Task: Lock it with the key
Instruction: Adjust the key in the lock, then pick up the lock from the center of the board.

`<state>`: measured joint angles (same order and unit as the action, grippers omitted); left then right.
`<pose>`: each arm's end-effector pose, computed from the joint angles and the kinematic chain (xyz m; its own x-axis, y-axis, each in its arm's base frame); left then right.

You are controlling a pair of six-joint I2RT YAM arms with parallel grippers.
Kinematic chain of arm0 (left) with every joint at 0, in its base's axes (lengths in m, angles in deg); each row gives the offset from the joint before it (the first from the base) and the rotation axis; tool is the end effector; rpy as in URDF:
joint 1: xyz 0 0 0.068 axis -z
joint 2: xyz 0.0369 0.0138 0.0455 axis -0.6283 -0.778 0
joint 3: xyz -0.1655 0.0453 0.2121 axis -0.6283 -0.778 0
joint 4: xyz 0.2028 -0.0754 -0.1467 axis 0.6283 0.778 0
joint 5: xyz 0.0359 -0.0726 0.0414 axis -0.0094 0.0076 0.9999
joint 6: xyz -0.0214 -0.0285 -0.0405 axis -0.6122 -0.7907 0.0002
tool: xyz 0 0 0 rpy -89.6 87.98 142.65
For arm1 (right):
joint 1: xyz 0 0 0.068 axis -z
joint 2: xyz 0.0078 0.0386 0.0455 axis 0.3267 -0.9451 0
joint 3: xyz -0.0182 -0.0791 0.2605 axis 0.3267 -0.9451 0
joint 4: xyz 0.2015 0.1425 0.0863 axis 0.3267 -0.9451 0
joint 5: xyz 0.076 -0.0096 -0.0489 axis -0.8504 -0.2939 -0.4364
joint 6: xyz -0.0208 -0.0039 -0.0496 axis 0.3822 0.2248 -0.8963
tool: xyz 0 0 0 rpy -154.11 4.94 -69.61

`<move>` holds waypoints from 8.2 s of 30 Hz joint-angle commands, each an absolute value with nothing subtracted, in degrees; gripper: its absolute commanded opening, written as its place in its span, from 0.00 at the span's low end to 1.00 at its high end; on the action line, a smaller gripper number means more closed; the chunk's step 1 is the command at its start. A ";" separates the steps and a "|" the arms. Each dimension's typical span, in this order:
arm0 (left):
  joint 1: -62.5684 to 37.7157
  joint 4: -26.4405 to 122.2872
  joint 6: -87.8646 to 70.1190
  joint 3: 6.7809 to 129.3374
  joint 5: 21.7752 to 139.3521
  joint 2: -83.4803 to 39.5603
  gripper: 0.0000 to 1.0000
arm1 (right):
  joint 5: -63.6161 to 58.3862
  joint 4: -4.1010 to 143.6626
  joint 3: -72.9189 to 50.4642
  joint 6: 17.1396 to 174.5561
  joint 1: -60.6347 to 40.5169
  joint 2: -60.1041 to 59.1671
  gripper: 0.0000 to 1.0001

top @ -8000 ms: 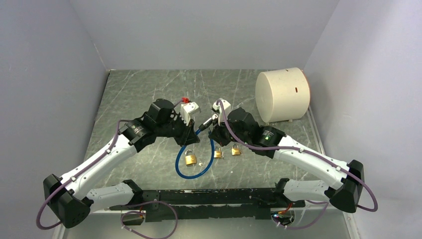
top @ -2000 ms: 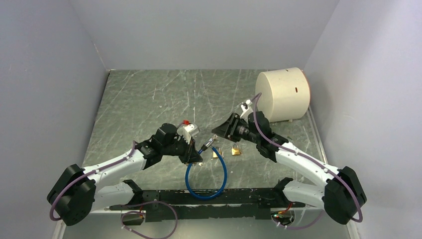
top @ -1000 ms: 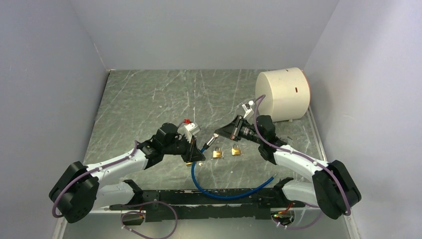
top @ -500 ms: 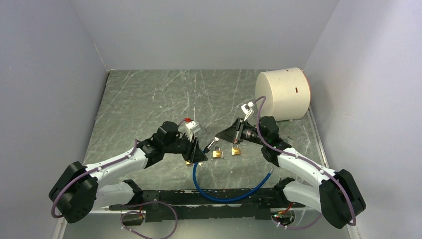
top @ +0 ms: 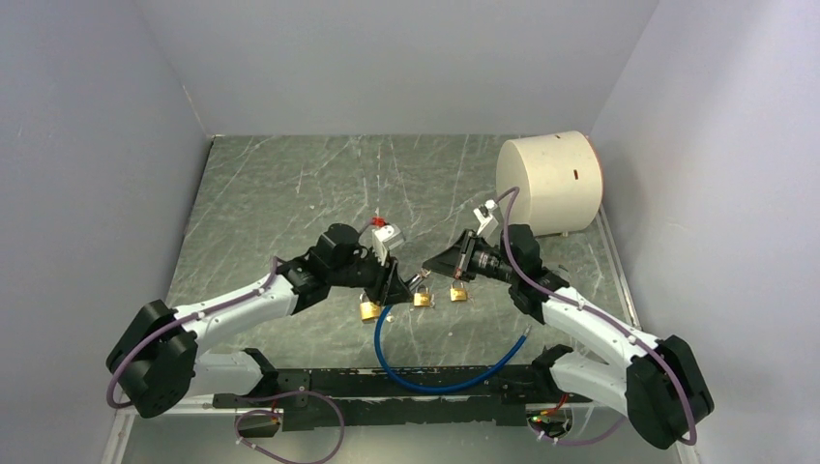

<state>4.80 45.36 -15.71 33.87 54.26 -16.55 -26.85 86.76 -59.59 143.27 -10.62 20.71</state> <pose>0.1748 -0.1950 0.2351 -0.6099 0.2233 -0.7604 0.7806 0.3345 -0.5280 0.1873 0.1285 0.2312 -0.8408 0.3138 -0.4412 -0.3059 0.3969 0.8654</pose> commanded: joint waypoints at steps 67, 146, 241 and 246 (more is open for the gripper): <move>28.62 54.48 -2.33 40.17 99.42 -14.72 0.02 | 16.75 26.78 -26.74 161.39 -30.85 8.31 0.02; 31.91 53.61 -4.67 38.69 103.00 -14.72 0.03 | -12.51 39.39 -33.92 126.21 -16.78 13.16 0.39; 33.16 50.60 -7.00 32.48 106.64 -16.10 0.02 | 17.92 3.10 -47.89 161.26 -14.77 23.08 0.65; 29.98 48.21 -7.89 30.79 101.92 -15.99 0.03 | 18.07 2.60 -49.52 162.57 -14.77 23.90 0.64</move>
<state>31.75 53.10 -5.59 31.55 108.00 -17.51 16.51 5.12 -49.30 160.06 -14.97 22.77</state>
